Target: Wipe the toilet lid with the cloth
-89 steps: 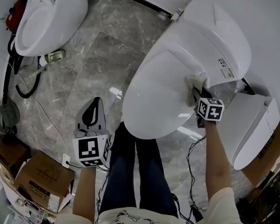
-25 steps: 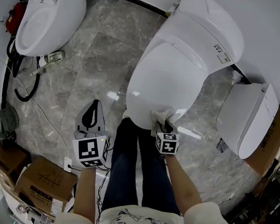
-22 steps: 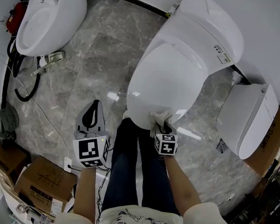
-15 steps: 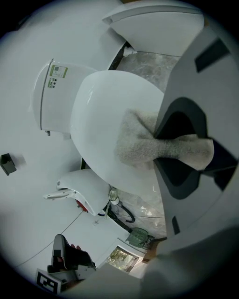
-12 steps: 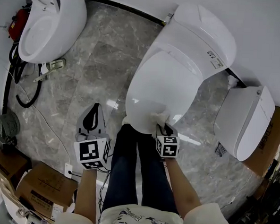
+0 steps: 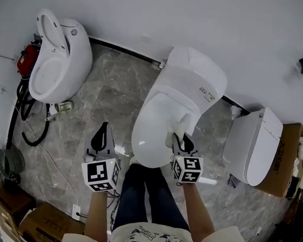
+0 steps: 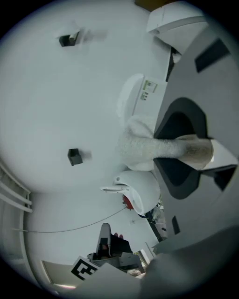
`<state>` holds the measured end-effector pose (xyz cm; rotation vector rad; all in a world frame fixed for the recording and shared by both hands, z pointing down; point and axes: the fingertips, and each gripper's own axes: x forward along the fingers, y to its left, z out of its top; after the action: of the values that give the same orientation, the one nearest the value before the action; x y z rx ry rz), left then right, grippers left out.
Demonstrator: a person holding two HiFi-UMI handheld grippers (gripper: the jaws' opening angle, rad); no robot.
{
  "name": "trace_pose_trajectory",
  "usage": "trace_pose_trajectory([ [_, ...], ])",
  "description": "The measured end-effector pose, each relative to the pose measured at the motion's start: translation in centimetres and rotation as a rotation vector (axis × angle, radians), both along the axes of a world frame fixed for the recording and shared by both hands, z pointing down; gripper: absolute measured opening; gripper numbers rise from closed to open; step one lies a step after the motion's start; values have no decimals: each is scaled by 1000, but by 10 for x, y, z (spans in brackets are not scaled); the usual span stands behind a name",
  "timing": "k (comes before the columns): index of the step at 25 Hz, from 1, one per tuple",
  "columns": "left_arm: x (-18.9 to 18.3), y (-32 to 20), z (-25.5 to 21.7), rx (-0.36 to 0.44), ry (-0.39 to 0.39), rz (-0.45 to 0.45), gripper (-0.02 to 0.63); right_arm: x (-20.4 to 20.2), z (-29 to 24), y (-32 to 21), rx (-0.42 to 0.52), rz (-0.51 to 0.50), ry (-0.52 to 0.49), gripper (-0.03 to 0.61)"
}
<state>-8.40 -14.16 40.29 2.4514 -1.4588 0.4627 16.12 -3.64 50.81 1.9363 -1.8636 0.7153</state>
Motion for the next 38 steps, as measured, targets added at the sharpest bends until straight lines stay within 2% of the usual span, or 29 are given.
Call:
trace_pose_trajectory([
  [4, 14, -13, -63, 79, 28, 15, 14, 9, -84, -26, 146, 16, 26, 110],
  [9, 28, -20, -139, 177, 59, 27, 14, 20, -178, -40, 285, 17, 89, 110],
  [18, 37, -19, -237, 298, 114, 18, 14, 33, -305, -47, 494, 34, 132, 110],
  [28, 47, -10, -306, 399, 152, 24, 14, 40, -384, -41, 612, 69, 176, 112],
  [38, 52, -6, -333, 449, 144, 31, 14, 37, -411, -42, 650, 56, 183, 112],
])
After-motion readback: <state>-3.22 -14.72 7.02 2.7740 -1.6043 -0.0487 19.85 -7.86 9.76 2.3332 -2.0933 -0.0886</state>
